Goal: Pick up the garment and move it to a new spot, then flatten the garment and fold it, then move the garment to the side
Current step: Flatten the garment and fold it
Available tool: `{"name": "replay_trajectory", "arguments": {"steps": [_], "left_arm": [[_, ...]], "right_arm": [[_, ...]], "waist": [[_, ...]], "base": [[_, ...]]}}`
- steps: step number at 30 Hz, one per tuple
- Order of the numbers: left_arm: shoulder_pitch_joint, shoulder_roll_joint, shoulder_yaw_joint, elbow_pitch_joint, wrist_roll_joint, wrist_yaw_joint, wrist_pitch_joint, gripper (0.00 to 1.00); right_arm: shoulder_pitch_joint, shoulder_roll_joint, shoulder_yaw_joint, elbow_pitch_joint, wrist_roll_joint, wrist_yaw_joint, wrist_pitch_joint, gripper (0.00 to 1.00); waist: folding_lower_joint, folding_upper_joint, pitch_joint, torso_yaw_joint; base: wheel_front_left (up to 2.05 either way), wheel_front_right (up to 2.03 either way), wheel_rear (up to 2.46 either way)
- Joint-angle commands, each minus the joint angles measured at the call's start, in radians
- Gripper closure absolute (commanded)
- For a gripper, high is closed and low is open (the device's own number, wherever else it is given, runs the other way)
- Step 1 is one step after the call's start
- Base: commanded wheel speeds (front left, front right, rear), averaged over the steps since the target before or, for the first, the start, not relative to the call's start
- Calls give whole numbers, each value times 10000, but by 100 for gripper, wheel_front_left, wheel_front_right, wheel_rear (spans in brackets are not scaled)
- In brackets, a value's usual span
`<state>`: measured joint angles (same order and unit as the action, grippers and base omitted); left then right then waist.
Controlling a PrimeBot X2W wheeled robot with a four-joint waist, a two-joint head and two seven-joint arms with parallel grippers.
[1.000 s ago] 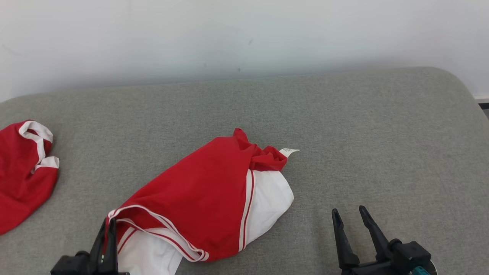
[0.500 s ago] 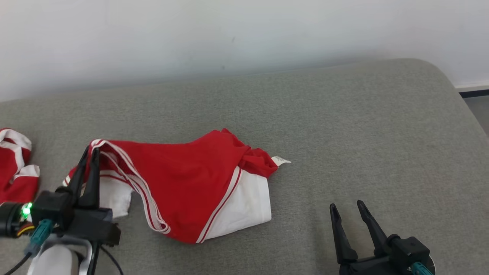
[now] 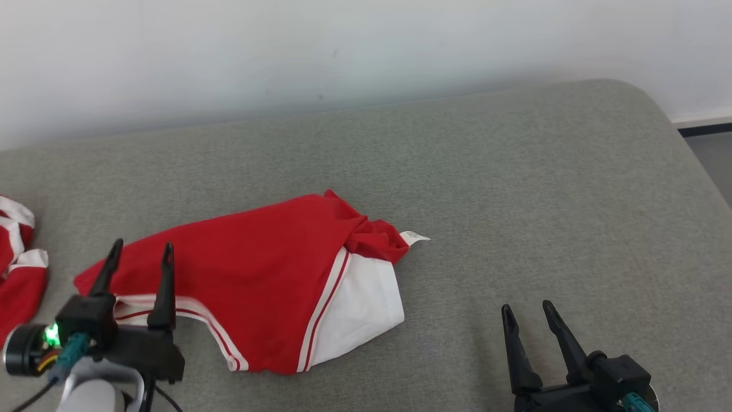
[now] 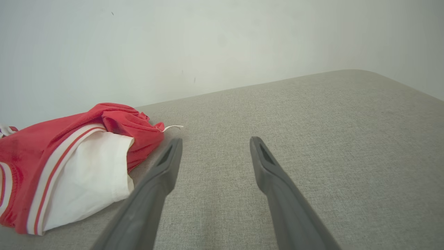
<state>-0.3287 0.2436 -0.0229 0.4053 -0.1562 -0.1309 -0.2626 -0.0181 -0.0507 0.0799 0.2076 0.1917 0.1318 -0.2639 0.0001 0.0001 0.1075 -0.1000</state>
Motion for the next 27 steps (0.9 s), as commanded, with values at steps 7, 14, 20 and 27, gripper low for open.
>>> {"name": "replay_trajectory", "arguments": {"steps": [7,14,20,27], "left_arm": [[1505,-572,300,-710,-71,19,-34,0],[2432,-1146,-755,-972,-367,19,-34,0],[2402,-1364,-1333,-185,-861,19,-33,0],[2214,-1394,-1763,855,-1205,20,-34,0]], "right_arm": [[188,6,-35,-26,75,-22,-8,0],[239,6,33,4,50,-22,-8,0],[101,5,162,-2,16,-22,-8,0],[119,8,83,7,13,-22,-7,0]], "waist": [[-1,-1,-131,620],[-1,-1,-206,856],[-1,-1,-160,592],[-1,-1,-44,220]], "base": [[0,0,0],[0,0,0],[0,0,0],[0,0,0]]}}
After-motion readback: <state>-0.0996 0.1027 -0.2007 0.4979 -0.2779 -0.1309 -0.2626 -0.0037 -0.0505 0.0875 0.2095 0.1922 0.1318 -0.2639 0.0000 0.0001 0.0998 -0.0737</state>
